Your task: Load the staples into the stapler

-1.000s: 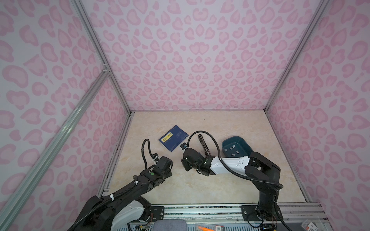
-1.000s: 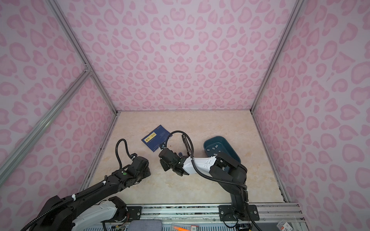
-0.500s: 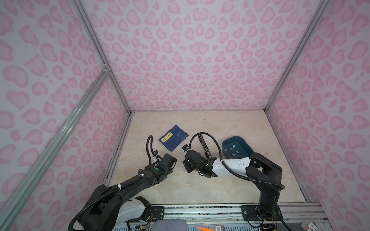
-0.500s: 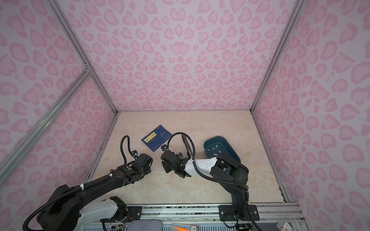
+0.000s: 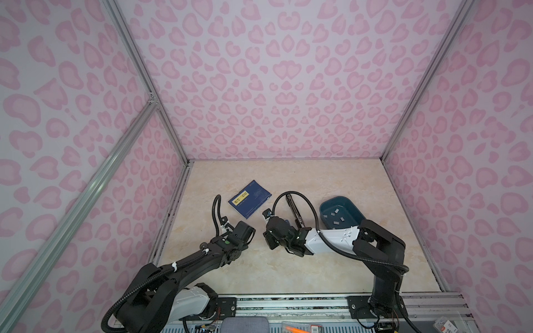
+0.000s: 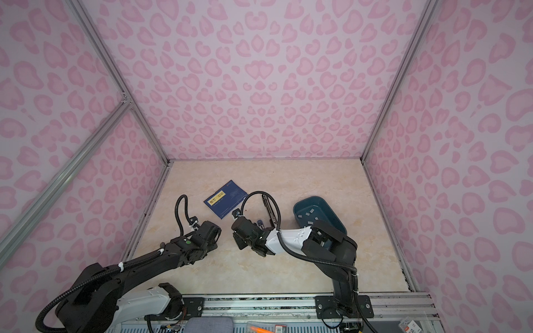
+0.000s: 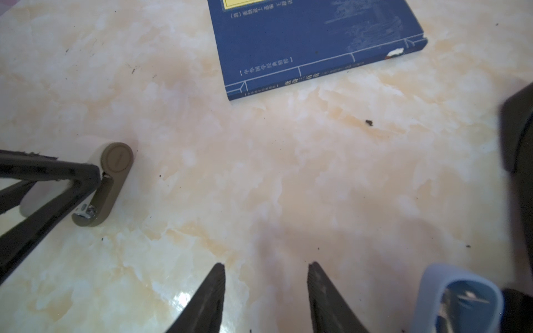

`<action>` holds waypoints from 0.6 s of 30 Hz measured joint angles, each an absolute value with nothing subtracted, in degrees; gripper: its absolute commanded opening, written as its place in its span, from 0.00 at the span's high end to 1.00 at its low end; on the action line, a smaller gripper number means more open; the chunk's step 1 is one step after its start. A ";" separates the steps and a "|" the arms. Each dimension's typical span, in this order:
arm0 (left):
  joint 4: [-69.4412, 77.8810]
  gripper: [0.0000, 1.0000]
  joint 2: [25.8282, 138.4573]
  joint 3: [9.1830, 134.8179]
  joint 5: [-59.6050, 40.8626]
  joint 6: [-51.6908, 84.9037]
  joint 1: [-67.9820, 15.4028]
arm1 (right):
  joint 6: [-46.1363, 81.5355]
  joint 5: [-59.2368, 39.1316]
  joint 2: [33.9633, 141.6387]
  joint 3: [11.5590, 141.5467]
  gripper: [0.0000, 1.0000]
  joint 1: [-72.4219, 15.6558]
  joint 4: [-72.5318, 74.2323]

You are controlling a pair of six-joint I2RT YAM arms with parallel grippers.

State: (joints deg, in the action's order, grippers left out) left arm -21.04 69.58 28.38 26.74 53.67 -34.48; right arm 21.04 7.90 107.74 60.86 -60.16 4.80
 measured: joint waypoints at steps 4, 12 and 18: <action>-20.91 0.75 69.65 28.38 26.72 53.65 -34.48 | 21.08 7.90 107.87 60.93 0.52 -60.23 4.80; -20.97 0.93 69.52 28.82 26.70 53.65 -34.48 | 21.63 6.85 107.98 60.53 0.52 -60.47 6.00; -21.74 0.97 66.35 31.59 25.91 53.21 -34.46 | 25.15 0.49 104.25 52.27 0.50 -61.01 16.97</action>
